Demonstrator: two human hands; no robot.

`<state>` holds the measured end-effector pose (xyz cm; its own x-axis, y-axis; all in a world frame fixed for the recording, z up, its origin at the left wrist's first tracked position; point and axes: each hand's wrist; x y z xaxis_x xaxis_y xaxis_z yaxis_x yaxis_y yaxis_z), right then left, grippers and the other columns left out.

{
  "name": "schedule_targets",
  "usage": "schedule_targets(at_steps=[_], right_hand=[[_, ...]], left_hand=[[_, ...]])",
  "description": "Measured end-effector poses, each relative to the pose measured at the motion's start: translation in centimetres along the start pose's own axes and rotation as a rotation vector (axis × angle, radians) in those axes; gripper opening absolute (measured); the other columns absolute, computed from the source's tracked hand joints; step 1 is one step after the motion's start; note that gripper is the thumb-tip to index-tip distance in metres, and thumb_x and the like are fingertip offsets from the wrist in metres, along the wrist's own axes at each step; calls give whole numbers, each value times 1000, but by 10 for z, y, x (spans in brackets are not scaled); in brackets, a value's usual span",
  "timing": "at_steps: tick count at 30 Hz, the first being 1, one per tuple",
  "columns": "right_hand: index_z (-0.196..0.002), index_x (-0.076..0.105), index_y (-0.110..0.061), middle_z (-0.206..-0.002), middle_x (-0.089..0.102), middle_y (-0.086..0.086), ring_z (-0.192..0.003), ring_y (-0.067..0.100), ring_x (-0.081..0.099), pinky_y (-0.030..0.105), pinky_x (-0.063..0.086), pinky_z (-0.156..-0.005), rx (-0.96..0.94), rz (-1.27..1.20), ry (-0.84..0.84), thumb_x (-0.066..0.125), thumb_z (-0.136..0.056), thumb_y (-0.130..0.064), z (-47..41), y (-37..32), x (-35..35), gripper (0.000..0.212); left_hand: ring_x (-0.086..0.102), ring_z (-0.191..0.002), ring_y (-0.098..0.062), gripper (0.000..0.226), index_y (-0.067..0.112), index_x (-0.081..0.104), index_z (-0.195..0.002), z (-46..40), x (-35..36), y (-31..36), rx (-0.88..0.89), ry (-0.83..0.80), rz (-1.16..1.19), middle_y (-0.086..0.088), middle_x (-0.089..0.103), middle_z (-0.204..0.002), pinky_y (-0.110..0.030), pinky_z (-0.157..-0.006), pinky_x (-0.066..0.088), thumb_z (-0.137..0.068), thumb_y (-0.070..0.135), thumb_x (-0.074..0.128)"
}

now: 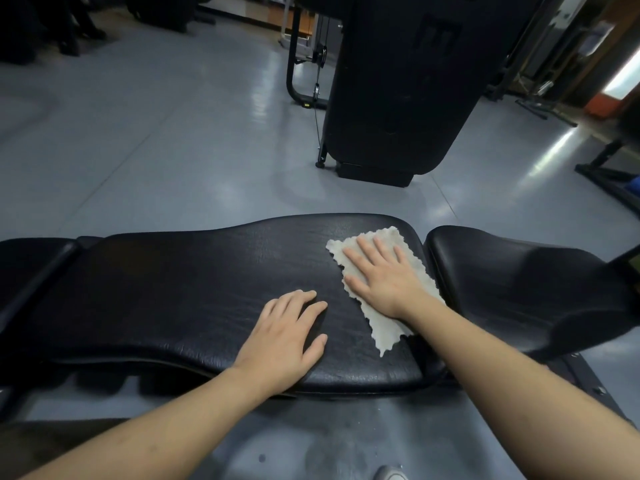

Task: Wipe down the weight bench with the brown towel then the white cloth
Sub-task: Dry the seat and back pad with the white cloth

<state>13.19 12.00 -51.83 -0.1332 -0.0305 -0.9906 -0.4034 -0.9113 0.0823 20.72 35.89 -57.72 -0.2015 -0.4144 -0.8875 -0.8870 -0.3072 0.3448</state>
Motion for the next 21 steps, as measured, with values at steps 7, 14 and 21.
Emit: schedule_targets(at_steps=[7, 14, 21], right_hand=[[-160, 4, -40, -169, -9, -4, -155, 23, -11, 53, -4, -123, 107, -16, -21, 12, -99, -66, -49, 12, -3, 67], [-160, 9, -39, -170, -6, -4, -155, 23, -10, 53, -5, -123, 224, -73, -8, 15, -98, -64, -76, 10, -8, 66], [-161, 4, -34, -169, -9, 4, -154, 30, -13, 57, -7, -122, 269, -70, -3, 13, -101, -59, -64, -8, -4, 65]], left_hand=[[39, -138, -21, 52, 23, 50, -141, 0, 1, 0, -1, 6, -6, 1, 46, -147, -40, -115, 31, -96, 48, 42], [40, -138, -22, 52, 22, 50, -141, 1, 1, 0, 4, -4, -23, 0, 46, -147, -42, -115, 33, -96, 48, 41], [42, -136, -21, 52, 23, 52, -139, 0, -1, 1, -2, -2, -27, 1, 48, -145, -40, -114, 32, -95, 49, 41]])
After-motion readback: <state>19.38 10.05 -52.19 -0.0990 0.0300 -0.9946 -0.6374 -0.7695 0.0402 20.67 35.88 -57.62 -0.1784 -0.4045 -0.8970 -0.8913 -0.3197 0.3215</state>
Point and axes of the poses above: each hand's wrist, its own z-axis away from the middle knuckle, its own x-axis out of the palm, y = z × x
